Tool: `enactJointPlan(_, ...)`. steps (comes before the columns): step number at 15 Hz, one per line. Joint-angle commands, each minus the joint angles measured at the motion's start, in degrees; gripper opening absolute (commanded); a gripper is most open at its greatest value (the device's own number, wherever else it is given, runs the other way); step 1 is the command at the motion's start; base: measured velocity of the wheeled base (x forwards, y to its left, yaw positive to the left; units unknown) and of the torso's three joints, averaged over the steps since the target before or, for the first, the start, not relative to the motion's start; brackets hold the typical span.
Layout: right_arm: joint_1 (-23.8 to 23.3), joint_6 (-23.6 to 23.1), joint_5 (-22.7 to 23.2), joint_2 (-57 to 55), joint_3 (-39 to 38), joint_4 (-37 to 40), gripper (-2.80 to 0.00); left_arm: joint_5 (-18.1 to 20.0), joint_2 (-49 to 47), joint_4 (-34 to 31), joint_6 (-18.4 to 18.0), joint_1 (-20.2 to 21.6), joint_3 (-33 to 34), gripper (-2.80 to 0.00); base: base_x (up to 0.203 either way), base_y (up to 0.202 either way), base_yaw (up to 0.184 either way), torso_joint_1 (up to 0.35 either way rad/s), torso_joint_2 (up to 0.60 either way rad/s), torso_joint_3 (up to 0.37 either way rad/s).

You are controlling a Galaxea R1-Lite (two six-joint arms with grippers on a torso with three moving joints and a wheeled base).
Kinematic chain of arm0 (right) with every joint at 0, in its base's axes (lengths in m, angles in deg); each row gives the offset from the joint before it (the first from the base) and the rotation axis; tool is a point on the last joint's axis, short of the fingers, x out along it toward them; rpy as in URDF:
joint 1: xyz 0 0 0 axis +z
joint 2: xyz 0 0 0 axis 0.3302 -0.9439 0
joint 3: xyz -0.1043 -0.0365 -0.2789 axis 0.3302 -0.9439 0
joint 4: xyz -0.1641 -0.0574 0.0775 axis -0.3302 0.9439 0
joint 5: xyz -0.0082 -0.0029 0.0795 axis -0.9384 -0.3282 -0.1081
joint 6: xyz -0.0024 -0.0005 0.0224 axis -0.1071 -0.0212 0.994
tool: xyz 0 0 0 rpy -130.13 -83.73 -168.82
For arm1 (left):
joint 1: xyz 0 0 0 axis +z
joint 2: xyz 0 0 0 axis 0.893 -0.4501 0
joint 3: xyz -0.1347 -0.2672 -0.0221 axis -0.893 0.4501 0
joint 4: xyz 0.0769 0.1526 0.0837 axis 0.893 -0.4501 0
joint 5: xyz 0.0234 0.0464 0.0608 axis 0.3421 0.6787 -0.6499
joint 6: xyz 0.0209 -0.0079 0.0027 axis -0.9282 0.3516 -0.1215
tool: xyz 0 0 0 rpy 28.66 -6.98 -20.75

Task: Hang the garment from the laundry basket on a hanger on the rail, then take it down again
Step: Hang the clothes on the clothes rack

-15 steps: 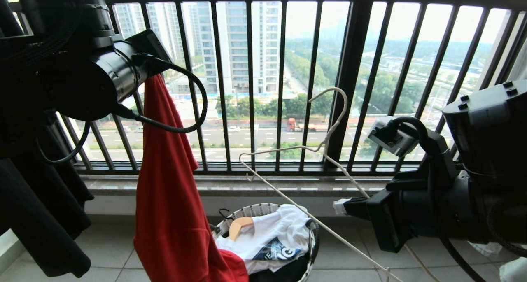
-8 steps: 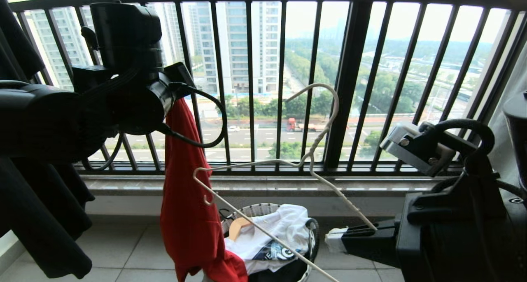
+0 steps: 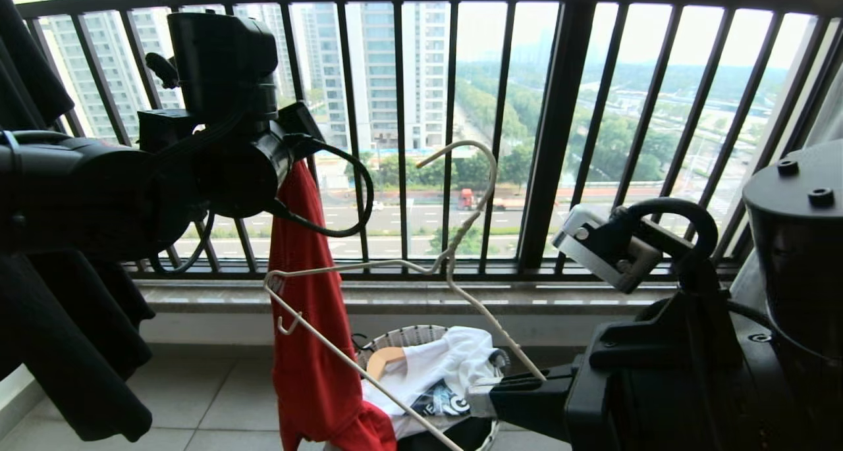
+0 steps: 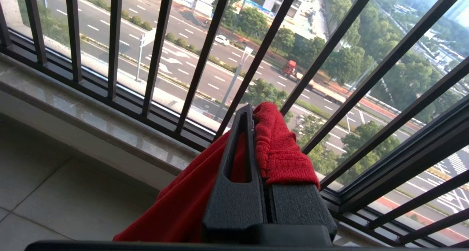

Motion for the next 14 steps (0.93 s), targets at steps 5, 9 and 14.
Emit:
enactJointPlan(5,2.9,1.9,-3.5,-6.3,0.0,-2.8,-2.8,-0.4,3.5,0.0,1.4,-4.2,-0.2,-2.8,0.0,0.0,0.0,0.0,0.0,0.0)
enactJointPlan(9,2.4,1.9,-9.7,-10.0,-0.1,-3.6,-2.8,-0.3,5.7,-0.3,1.4,-4.1,0.0,-2.8,0.0,0.0,0.0,0.0,0.0,0.0)
enactJointPlan(14,1.0,-0.5,-13.2,-6.0,0.4,1.6,-2.8,0.1,6.1,-0.6,1.0,-0.9,-0.5,-2.8,0.0,0.0,0.0,0.0,0.0,0.0)
